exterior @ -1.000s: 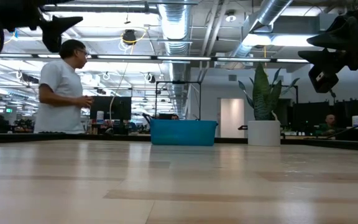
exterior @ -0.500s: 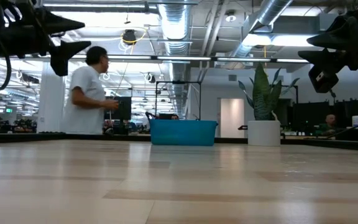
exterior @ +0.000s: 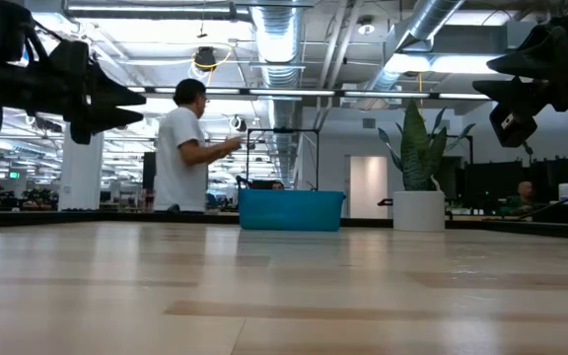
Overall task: Pick and place pill bottles into a basket
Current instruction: Return to Home Position
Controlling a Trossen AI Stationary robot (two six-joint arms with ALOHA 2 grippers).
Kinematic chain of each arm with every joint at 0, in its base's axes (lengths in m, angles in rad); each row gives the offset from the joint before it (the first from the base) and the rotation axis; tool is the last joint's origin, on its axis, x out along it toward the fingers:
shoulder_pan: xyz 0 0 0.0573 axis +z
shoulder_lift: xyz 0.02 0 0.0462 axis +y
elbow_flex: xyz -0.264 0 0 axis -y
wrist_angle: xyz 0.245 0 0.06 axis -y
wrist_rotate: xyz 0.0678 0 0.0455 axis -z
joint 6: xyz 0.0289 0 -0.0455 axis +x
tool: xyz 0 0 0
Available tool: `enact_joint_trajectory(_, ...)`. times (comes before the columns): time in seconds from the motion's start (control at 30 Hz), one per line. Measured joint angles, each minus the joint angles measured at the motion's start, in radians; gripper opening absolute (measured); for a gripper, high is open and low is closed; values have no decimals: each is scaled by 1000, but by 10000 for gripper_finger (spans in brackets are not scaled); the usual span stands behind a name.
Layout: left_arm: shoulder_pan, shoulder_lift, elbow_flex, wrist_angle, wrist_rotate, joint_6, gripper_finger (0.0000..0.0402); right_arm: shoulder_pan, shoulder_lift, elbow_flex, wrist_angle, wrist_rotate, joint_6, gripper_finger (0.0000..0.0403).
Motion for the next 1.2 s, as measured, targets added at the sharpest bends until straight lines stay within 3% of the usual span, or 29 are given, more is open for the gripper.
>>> enact_joint_trajectory(0.1,0,0,1,-15,-39,6,212,0,0,0,0,0,0,118)
enact_joint_trajectory(1.2,0,0,2,-23,-35,-25,212,0,0,0,0,0,0,118)
